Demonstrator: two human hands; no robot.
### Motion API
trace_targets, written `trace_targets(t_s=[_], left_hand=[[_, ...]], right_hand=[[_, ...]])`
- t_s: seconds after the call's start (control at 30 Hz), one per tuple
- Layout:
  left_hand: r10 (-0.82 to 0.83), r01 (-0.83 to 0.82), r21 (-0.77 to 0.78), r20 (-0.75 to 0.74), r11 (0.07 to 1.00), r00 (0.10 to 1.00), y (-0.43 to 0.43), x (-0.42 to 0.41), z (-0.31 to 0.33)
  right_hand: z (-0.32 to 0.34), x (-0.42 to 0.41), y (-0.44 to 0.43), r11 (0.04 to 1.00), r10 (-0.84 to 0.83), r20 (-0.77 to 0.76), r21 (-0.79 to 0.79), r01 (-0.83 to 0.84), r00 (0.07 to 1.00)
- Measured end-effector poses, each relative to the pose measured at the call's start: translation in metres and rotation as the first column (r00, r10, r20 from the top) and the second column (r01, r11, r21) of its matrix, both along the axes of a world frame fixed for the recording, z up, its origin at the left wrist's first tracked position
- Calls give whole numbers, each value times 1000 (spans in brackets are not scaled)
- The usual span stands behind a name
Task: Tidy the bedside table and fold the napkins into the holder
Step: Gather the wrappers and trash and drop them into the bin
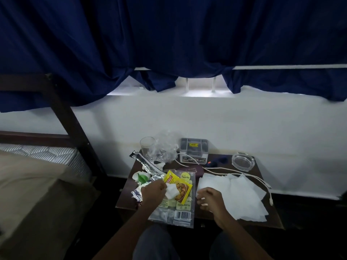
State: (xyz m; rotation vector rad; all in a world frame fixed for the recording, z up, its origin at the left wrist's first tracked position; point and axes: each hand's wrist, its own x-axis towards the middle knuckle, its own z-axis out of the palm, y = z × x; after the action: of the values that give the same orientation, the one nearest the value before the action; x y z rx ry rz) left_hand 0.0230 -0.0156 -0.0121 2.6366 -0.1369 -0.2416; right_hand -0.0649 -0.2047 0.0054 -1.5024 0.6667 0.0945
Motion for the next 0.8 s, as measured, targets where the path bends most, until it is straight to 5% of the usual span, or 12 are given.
trace_targets(t_s=[0.23, 0.5, 0.67, 0.8], left_hand=[[-147, 93, -465, -81, 880, 986, -29, -9, 32], [-310, 77, -683, -225, 726, 924, -102, -57, 38], [-260, -27, -689, -309, 725, 915, -134, -72, 30], [-198, -90, -643, -363, 761, 911, -123, -67, 16]], right_hand=[[17, 3, -1, 967, 120, 115, 210, -143, 986], [16, -37, -64, 976, 109, 91, 177, -124, 990], [9, -79, -141, 978, -210, 74, 15, 210, 975], [-19, -127, -220, 791, -524, 46, -345, 506, 851]])
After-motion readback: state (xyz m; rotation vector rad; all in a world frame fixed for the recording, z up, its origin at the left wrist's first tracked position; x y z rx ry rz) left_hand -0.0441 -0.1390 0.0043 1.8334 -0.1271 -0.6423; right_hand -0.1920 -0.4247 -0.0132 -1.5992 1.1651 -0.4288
